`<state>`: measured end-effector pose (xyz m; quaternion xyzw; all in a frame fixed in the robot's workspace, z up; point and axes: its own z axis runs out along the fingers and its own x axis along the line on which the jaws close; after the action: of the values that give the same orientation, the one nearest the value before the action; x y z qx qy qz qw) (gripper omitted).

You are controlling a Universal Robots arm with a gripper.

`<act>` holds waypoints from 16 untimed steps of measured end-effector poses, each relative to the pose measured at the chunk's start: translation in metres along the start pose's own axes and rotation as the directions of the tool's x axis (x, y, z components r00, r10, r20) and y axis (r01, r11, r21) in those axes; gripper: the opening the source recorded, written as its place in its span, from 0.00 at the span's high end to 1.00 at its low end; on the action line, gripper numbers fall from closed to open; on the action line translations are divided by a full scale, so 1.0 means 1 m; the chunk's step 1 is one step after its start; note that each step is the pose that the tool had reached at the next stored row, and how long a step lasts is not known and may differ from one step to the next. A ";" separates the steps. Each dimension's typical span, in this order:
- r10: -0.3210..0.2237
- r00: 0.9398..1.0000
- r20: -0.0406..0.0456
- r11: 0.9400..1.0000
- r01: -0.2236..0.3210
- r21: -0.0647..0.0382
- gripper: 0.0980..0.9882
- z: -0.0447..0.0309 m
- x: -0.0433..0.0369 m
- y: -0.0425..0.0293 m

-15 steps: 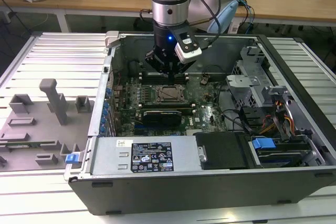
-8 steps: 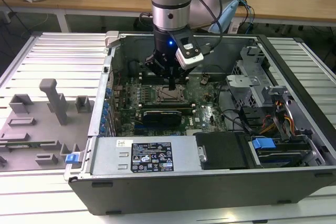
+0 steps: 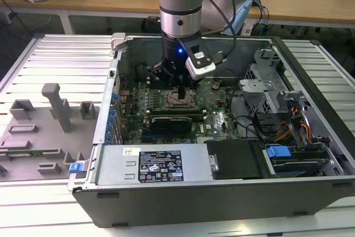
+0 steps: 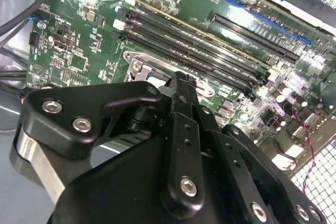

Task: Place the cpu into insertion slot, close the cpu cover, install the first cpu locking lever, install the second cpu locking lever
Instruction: 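Install the second cpu locking lever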

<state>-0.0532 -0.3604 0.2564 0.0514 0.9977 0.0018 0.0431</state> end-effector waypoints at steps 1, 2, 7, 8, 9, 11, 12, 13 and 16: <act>0.000 1.000 0.000 1.000 0.000 -0.003 0.99 0.0007 0.0002 -0.0007; 0.000 1.000 0.000 1.000 0.000 -0.005 0.99 0.0021 0.0006 -0.0015; 0.001 1.000 -0.002 1.000 -0.001 -0.013 0.99 0.0074 0.0054 -0.0042; 0.001 1.000 -0.002 1.000 -0.002 -0.018 0.99 0.0082 0.0067 -0.0045; 0.002 1.000 -0.003 1.000 -0.002 -0.025 0.99 0.0095 0.0084 -0.0052; 0.002 1.000 -0.003 1.000 -0.002 -0.028 0.99 0.0119 0.0106 -0.0061; 0.002 1.000 -0.003 1.000 -0.003 -0.030 0.99 0.0131 0.0123 -0.0065; 0.003 1.000 -0.003 1.000 -0.003 -0.031 0.99 0.0136 0.0133 -0.0067; 0.003 1.000 -0.004 0.999 -0.004 -0.040 0.99 0.0205 0.0202 -0.0077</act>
<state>-0.0722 -0.3660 0.2341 0.0523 0.9975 0.0220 0.0420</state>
